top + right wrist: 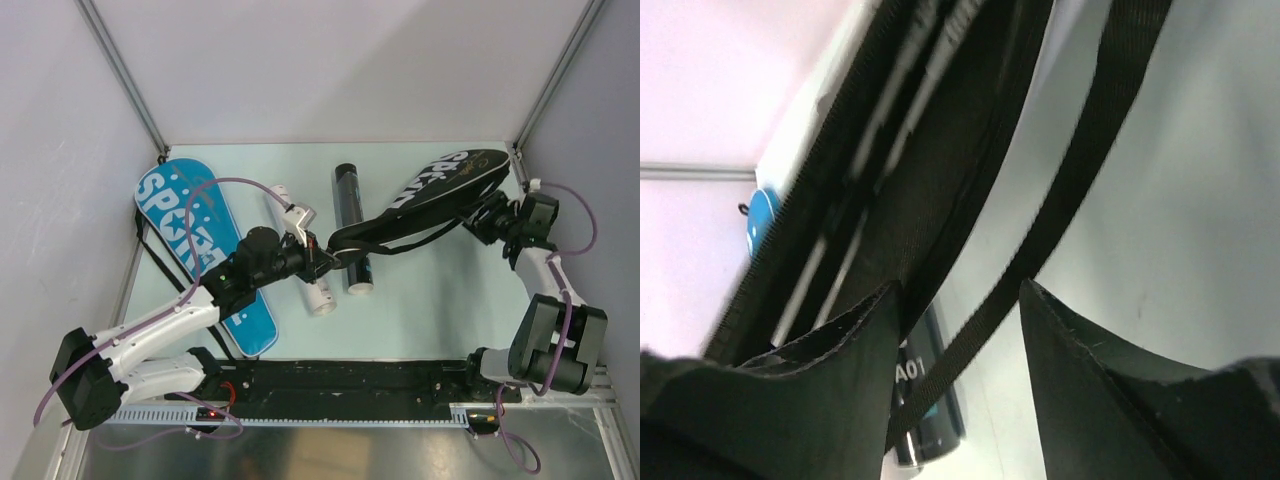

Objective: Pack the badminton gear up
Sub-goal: Adjust the racket bag at the center of the board.

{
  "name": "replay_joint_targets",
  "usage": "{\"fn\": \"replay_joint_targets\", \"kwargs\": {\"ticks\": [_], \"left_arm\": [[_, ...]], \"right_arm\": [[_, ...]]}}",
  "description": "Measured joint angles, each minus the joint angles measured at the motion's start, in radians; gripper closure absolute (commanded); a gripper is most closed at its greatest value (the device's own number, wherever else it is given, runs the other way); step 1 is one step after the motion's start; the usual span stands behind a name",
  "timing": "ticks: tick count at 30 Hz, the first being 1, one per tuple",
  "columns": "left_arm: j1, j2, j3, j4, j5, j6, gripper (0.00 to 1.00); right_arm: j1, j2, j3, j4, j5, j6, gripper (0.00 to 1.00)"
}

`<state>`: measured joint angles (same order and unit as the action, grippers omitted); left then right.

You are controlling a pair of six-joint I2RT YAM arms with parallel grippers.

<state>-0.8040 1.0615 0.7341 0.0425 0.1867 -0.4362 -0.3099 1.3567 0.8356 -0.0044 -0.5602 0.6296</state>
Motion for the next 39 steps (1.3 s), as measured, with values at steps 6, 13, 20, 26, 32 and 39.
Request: {"fn": "replay_joint_targets", "kwargs": {"ticks": [6,13,20,26,32,39], "left_arm": [[0.0,0.0,0.0,-0.01,-0.001,-0.001,1.0],[0.002,0.0,0.0,-0.015,-0.011,-0.001,1.0],[0.002,-0.001,0.0,-0.014,-0.019,-0.009,1.0],[0.002,-0.001,0.0,-0.014,-0.022,-0.009,1.0],[0.002,-0.001,0.0,-0.014,-0.023,-0.009,1.0],[0.002,-0.005,0.0,-0.016,-0.023,-0.009,1.0]], "right_arm": [[0.081,-0.082,-0.149,0.019,0.054,0.075,0.46],[0.145,-0.156,-0.218,0.07,0.142,0.145,0.38],[0.166,-0.378,-0.224,0.031,0.207,0.164,0.5],[0.243,-0.451,-0.225,-0.077,0.209,0.177,0.49],[0.37,-0.458,-0.266,-0.114,0.251,0.214,0.46],[0.426,-0.371,-0.299,-0.029,0.318,0.284,0.4]]}}
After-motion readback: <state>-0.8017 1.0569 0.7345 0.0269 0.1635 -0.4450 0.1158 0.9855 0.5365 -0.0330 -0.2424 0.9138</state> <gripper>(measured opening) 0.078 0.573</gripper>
